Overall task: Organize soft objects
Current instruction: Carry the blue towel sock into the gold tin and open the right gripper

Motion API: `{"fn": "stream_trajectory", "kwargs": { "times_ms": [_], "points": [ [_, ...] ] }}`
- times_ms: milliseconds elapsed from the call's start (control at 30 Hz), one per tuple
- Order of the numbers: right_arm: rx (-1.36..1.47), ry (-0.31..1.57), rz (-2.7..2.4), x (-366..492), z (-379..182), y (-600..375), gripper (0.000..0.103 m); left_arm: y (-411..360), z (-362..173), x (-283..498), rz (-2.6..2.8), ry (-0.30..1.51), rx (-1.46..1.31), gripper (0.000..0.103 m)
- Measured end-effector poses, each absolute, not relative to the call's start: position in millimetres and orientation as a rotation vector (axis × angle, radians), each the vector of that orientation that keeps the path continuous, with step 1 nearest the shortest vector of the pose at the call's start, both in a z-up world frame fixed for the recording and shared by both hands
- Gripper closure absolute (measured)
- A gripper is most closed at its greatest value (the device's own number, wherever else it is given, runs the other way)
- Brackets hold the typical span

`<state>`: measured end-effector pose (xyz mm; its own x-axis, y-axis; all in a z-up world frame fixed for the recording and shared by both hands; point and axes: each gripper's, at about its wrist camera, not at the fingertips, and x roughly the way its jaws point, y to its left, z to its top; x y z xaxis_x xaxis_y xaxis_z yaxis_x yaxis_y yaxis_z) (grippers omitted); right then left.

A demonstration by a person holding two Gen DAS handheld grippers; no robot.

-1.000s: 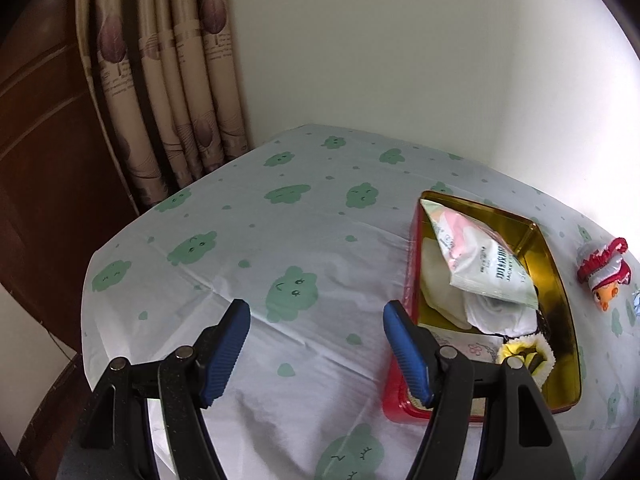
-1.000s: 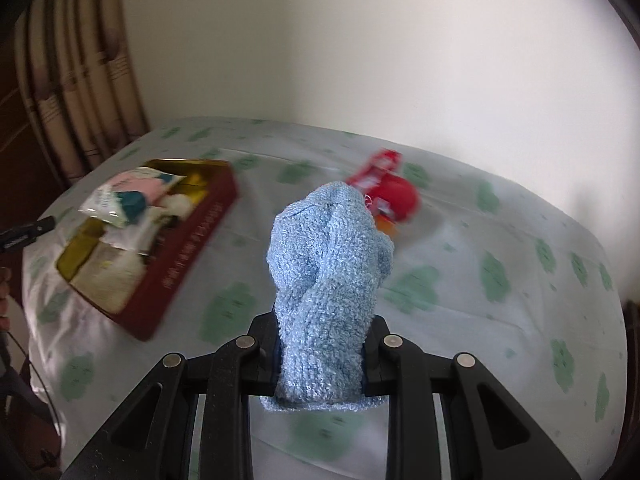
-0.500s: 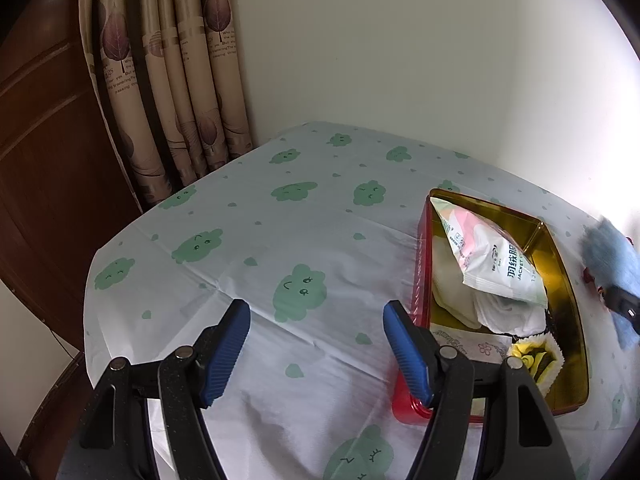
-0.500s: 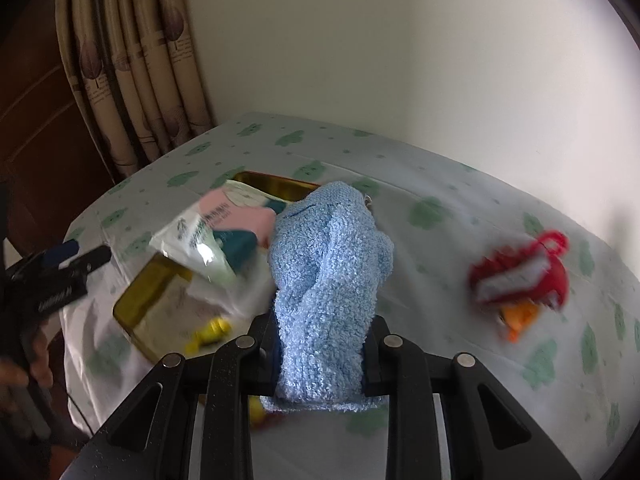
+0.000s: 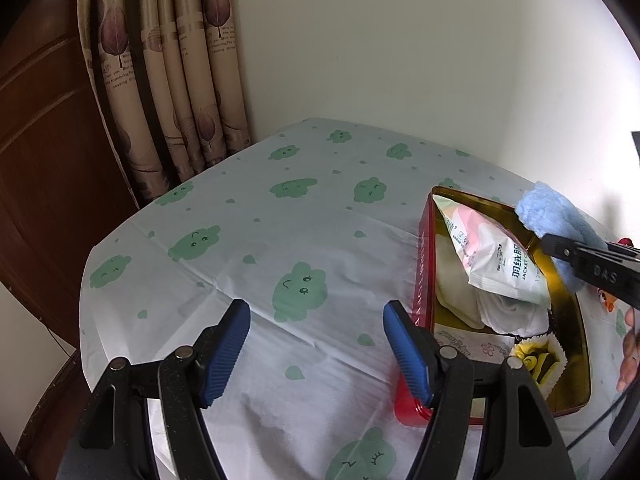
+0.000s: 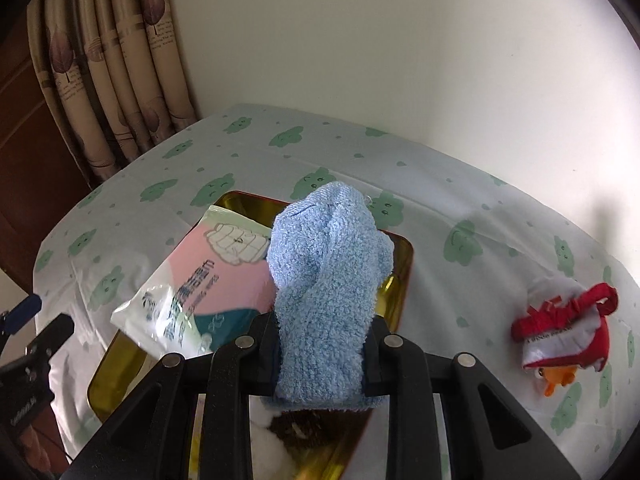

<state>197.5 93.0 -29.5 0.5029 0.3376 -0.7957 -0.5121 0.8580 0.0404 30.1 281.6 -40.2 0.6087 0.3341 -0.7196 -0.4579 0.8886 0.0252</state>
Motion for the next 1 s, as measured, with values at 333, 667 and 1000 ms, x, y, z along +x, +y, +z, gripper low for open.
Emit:
{"fn": "stream_trajectory", "kwargs": {
  "times_ms": [333, 667, 1000],
  "points": [
    [-0.217, 0.955, 0.494, 212, -49, 97, 0.074, 286, -42, 30, 0.466, 0.798, -0.184, 0.032],
    [-0.226, 0.945, 0.521, 206, -48, 97, 0.059, 286, -44, 31, 0.467, 0.805, -0.181, 0.032],
    [-0.211, 0.903, 0.540, 195, -29, 92, 0.042, 285, -44, 30, 0.463, 0.804, -0.179, 0.032]
  ]
}}
